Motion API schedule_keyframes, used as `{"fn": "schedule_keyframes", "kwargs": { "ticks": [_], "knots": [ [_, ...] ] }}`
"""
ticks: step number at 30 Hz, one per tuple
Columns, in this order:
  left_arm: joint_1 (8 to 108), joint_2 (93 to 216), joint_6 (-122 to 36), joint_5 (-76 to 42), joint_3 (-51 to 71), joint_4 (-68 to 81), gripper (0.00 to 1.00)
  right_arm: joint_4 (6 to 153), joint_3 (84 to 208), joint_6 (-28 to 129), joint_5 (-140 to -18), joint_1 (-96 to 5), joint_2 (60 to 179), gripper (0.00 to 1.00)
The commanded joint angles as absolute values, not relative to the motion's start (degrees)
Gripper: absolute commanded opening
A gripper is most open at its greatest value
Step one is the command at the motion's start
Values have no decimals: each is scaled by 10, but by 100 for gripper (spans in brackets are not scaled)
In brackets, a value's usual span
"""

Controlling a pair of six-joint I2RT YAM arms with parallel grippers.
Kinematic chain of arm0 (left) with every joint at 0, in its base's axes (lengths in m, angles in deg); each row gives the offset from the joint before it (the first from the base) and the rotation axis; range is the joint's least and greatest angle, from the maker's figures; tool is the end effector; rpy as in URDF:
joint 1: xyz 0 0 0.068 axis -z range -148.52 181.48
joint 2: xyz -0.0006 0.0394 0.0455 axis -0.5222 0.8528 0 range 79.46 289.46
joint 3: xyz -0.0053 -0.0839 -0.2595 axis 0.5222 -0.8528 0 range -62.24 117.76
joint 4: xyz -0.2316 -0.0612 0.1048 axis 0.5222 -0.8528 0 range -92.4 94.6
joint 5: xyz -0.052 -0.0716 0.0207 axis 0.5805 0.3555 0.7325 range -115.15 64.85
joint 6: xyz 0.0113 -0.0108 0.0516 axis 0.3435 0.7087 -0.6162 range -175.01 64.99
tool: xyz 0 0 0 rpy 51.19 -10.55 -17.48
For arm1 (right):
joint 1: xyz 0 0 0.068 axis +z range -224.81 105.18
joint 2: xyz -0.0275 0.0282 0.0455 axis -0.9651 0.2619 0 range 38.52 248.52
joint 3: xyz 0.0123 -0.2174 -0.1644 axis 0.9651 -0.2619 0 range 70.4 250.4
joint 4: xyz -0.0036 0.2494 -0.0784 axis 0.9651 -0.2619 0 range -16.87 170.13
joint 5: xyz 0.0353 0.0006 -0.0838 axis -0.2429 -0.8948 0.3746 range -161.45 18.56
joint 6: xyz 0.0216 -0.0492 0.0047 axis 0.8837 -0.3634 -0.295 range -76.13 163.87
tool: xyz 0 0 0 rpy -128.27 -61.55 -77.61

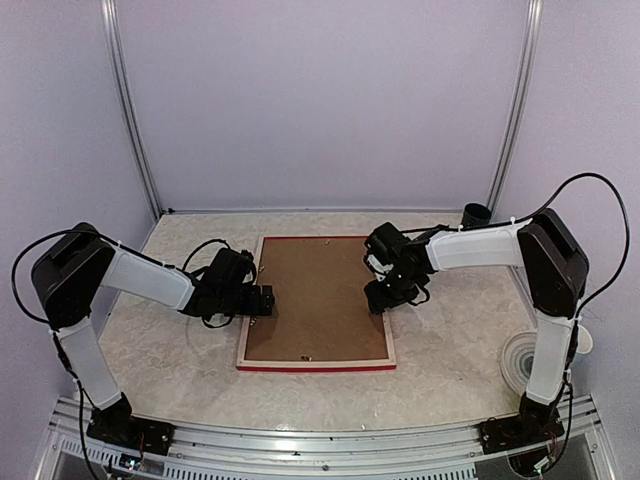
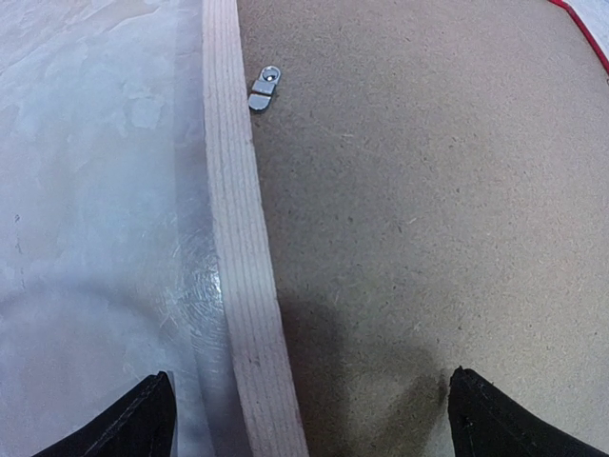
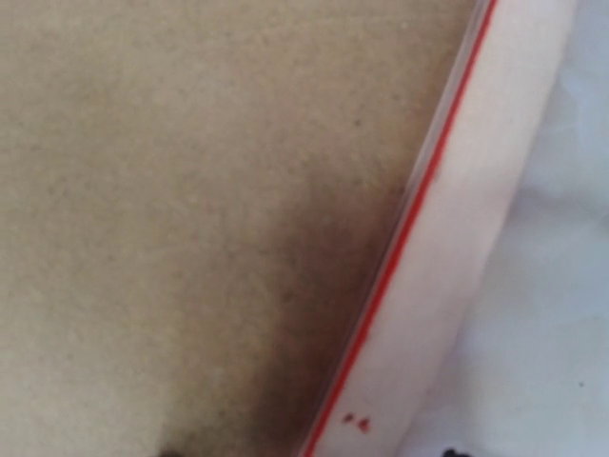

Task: Put the photo into the frame
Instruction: Press the fastener onto the backboard.

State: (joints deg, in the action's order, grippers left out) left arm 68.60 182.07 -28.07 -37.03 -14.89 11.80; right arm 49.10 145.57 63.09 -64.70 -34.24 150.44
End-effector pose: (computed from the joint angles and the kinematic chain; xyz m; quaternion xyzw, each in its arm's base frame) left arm 0.2750 -0.1990 0.1230 0.0456 0.9284 -0.1069 0.3530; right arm 0.3006 0.2519 0.1587 -0.1704 0.9647 0.0459 0.1956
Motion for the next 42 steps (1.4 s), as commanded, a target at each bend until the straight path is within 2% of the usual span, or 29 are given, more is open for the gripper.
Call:
{"fn": "schedule_keyframes", "kwargs": {
  "ticks": [1,15,25,32,37,42],
  "knots": [
    [691,1853,-271,-344,-158,54,99,451,1461,623,-630,-332,1526,60],
    [691,1851,-267,-347,-159,51,99,407,1481,604,-598,-330,1523,57],
    [691,1851,-265,-347,-161,54,99,416,1487,578,-589,-327,1537,42],
    [691,1852,-268,-351,-163,55,99,418,1491,562,-583,-318,1552,36],
    [687,1853,-272,-359,-164,54,99,417,1489,546,-617,-318,1552,25],
    [680,1846,-276,-362,-168,56,99,410,1499,537,-622,-318,1559,22]
  ]
}}
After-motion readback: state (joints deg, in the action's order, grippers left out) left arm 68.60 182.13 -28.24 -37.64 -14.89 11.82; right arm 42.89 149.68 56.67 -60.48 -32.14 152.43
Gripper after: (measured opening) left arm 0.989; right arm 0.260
